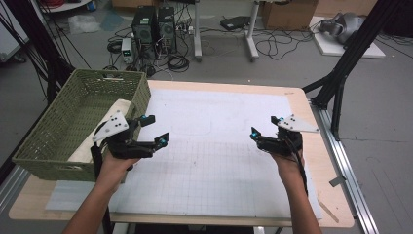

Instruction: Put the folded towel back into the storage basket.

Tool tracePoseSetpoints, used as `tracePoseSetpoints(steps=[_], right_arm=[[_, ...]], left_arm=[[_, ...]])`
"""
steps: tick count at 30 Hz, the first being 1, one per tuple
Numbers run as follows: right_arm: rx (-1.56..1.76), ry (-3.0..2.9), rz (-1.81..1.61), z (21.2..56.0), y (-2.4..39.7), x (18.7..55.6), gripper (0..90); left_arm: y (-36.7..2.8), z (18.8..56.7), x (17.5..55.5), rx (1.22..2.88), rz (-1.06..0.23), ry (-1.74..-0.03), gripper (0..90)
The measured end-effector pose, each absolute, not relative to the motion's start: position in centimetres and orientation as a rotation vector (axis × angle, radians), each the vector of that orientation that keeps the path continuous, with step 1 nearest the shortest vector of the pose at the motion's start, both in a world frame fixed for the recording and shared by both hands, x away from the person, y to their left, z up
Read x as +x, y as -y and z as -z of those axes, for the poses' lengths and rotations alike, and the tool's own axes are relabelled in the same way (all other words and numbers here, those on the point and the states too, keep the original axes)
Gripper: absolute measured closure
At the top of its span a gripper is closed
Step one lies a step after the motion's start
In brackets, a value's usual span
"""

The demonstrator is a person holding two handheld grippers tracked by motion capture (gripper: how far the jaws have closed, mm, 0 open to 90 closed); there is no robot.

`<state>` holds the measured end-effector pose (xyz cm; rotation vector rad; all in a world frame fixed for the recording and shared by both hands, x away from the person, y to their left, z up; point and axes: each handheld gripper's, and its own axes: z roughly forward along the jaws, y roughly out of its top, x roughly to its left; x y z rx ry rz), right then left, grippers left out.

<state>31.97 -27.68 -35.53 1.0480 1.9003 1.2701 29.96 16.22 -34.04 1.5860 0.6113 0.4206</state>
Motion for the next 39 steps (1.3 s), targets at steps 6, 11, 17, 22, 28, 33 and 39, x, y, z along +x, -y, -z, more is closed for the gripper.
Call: tracePoseSetpoints(steps=[6, 11, 17, 22, 28, 33, 39], right_arm=[[1.089, -1.868, -1.244, 36.9, 29.2, 30.9, 18.2], [1.121, -1.861, -1.23, 38.2, 29.9, 30.3, 18.2], [1.134, -1.858, -1.217, 39.4, 30.4, 29.9, 18.2], [1.145, -1.839, -1.216, 40.3, 31.0, 29.7, 18.2], [1.131, -1.849, -1.166, 40.9, 31.3, 29.5, 18.2], [1.139, -1.865, -1.152, 41.3, 31.3, 29.5, 18.2], [1.143, -1.872, -1.149, 41.4, 31.1, 29.4, 18.2]], left_arm=[[-14.9, 35.1, 30.1, 1.599, -0.428, -0.61, 19.1], [-14.2, 36.3, 30.1, 1.604, -0.432, -0.62, 17.7], [-13.5, 38.2, 30.3, 1.629, -0.417, -0.636, 16.5], [-13.3, 39.7, 30.4, 1.636, -0.423, -0.64, 16.5], [-13.1, 40.9, 30.6, 1.655, -0.423, -0.662, 16.6], [-13.3, 41.2, 30.8, 1.674, -0.433, -0.685, 16.9], [-13.5, 41.4, 30.9, 1.669, -0.435, -0.697, 16.9]])
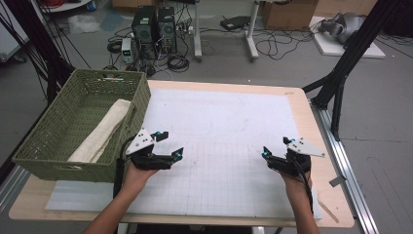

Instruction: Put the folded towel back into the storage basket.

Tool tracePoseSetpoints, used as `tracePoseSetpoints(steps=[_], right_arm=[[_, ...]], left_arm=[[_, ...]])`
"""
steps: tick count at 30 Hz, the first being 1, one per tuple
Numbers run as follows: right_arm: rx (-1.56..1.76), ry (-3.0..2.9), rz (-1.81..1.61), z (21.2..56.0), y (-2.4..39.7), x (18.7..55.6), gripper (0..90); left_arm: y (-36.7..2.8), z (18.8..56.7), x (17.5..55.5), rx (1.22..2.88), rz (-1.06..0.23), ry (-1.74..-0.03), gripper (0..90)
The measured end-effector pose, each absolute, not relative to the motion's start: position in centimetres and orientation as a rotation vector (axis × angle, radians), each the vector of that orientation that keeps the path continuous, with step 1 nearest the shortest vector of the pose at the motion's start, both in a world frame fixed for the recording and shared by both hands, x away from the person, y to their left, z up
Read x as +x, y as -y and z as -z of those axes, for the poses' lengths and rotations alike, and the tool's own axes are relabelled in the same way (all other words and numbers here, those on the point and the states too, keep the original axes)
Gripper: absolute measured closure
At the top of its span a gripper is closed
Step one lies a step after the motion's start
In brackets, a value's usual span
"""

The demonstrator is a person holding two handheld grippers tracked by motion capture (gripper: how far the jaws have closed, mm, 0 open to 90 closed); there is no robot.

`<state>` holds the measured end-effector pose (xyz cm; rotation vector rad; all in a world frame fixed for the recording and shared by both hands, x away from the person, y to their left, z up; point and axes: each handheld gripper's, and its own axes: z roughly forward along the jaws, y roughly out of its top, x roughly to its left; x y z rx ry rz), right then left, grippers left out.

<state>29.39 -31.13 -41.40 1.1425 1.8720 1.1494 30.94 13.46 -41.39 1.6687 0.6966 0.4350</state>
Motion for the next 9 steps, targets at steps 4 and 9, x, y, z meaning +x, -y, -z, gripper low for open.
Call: tracePoseSetpoints(steps=[4, 9], right_arm=[[1.157, -1.875, -1.155, 41.49, 31.22, 29.32, 18.2], [1.153, -1.875, -1.161, 41.53, 31.24, 29.43, 18.2]], left_arm=[[-13.48, 41.42, 30.97, 1.67, -0.433, -0.7, 16.9], [-13.57, 41.38, 30.94, 1.664, -0.435, -0.707, 16.9]])
